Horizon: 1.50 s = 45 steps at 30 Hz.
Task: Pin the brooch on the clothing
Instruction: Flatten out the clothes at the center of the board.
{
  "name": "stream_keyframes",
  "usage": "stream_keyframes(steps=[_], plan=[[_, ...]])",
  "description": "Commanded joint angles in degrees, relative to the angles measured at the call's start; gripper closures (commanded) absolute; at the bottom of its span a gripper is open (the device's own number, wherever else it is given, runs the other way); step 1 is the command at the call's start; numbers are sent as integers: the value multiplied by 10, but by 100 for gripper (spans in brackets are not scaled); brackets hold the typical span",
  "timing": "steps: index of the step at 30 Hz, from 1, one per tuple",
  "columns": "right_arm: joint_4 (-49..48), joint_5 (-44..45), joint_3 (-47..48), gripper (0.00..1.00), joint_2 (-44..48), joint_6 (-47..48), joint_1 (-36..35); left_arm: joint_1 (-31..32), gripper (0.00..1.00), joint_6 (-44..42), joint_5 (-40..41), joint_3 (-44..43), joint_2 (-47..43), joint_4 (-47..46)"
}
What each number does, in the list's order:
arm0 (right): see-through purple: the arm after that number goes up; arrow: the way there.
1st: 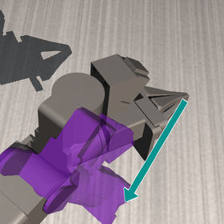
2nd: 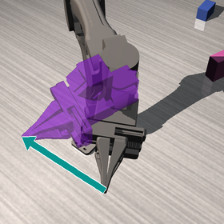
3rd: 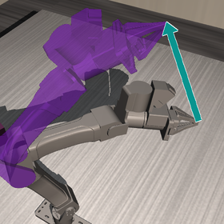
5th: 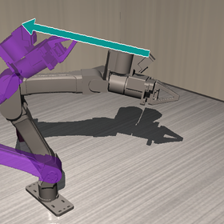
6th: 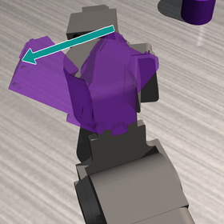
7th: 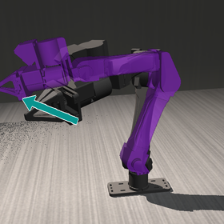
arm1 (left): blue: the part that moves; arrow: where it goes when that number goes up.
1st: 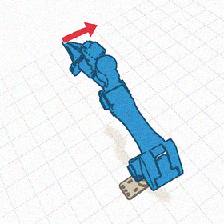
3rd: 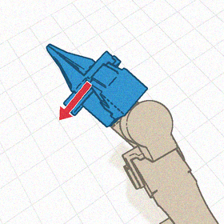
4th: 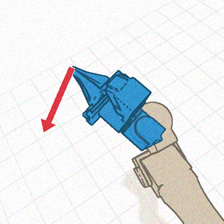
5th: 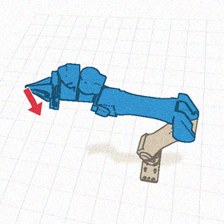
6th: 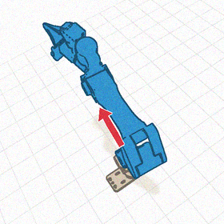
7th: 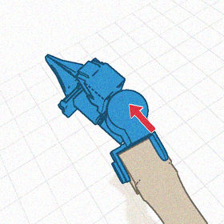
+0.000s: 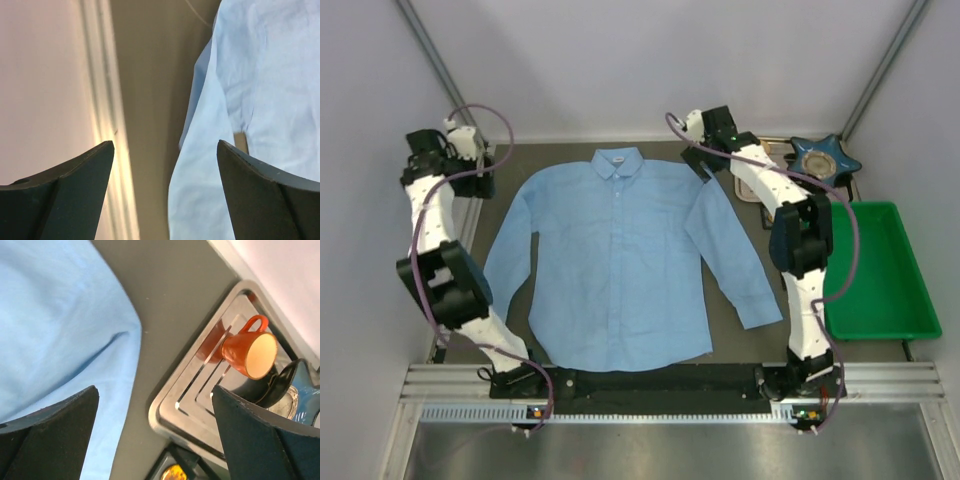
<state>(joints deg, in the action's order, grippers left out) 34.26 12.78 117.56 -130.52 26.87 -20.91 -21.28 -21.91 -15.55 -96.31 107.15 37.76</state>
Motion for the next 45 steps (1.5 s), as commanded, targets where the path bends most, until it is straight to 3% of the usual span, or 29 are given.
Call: stream_keyframes(steps=[1, 7, 15, 22, 26, 31, 37, 40, 42, 45], plan=[[42, -104, -31, 6, 130, 20, -38, -39, 12, -84, -48, 120, -133, 92], [127, -208, -53, 8, 172, 27, -110, -81, 12, -166, -59, 272, -222, 183], [168, -304, -166, 16, 204, 11, -183, -144, 10, -235, -8, 414, -308, 188], [159, -360, -252, 24, 202, -28, -213, -149, 15, -408, -145, 459, -368, 280], [144, -305, -248, 30, 153, -45, -209, -103, 27, -429, -175, 458, -336, 302], [129, -277, -252, 37, 113, -60, -169, -21, 29, -368, -169, 475, -295, 269], [126, -274, -267, 38, 115, -61, -145, -44, 14, -337, -156, 476, -235, 281], [125, -271, -269, 38, 116, -63, -145, -70, 14, -349, -146, 479, -209, 302], [124, -261, -268, 38, 114, -63, -144, -74, 15, -406, -153, 466, -173, 335], [124, -252, -264, 39, 110, -61, -145, -71, 19, -404, -151, 452, -123, 346]])
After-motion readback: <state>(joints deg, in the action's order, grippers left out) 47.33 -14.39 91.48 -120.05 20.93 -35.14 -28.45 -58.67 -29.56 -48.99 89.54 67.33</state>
